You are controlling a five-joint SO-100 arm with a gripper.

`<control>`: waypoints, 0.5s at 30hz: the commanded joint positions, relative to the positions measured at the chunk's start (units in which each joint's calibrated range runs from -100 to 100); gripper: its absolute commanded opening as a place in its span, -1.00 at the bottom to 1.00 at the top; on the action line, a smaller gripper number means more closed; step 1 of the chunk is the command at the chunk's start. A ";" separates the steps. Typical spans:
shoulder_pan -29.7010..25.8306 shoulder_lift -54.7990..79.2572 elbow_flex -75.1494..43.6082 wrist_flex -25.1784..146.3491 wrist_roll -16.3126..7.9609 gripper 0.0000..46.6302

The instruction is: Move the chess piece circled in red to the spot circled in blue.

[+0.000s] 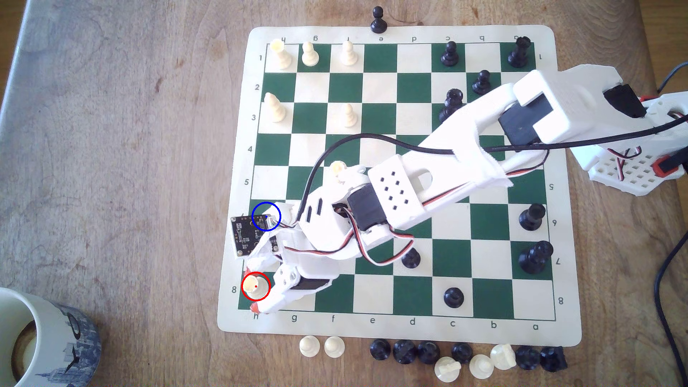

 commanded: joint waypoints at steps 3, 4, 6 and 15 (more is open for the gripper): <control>-0.52 -2.97 -5.37 -1.66 0.34 -0.39; -0.52 -2.97 -5.47 -1.66 0.34 -0.39; -0.52 -2.97 -5.74 -1.66 0.34 -0.43; -0.44 -2.88 -5.92 -1.66 0.59 -0.80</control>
